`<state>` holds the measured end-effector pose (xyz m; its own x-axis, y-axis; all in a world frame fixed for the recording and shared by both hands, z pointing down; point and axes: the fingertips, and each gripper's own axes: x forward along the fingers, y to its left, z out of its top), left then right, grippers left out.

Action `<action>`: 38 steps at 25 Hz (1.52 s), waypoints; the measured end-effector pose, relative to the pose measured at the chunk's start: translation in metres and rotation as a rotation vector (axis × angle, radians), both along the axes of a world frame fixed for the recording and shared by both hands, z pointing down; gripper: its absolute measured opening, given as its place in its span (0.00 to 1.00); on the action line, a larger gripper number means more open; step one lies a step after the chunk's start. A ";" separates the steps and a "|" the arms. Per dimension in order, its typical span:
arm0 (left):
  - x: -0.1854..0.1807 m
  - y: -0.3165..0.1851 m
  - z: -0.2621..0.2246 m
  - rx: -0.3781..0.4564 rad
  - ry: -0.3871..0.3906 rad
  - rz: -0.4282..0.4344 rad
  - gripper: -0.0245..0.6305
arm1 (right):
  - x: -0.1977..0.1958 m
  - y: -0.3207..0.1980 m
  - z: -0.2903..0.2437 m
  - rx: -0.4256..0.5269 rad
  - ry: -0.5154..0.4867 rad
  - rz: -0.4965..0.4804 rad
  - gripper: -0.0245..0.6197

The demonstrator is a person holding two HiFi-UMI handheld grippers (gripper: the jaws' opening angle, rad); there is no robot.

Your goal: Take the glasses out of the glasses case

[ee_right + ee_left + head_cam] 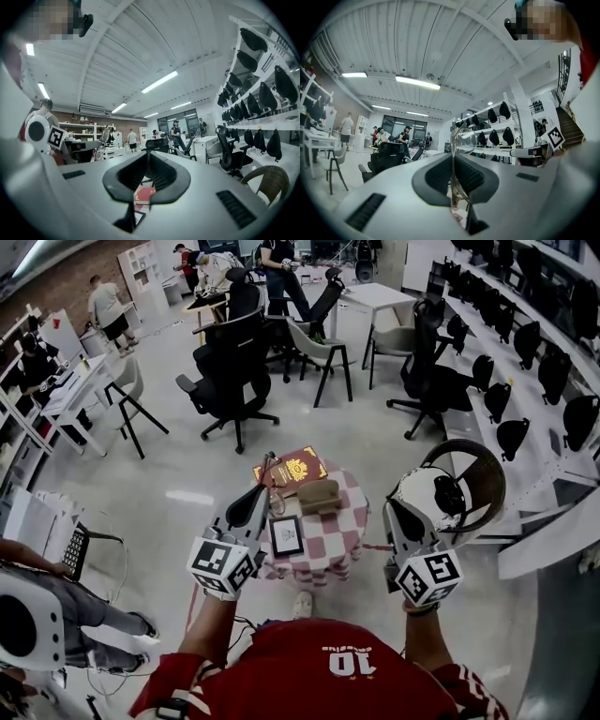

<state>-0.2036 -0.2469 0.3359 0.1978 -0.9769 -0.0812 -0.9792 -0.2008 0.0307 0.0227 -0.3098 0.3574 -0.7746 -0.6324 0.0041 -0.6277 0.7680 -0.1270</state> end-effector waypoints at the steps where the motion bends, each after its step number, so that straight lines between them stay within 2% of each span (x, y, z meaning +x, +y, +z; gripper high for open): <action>1: -0.001 0.001 0.001 0.001 0.003 -0.001 0.07 | 0.000 0.000 0.000 0.003 0.003 0.003 0.08; 13: -0.013 0.007 0.003 0.006 0.015 -0.039 0.07 | 0.007 0.000 0.003 0.016 0.023 0.041 0.06; 27: -0.020 0.011 0.008 0.012 -0.005 -0.089 0.07 | 0.012 -0.001 0.013 0.022 0.054 0.098 0.06; 38: -0.016 0.010 0.019 -0.006 0.002 -0.083 0.07 | 0.012 0.004 0.020 0.003 0.051 0.078 0.06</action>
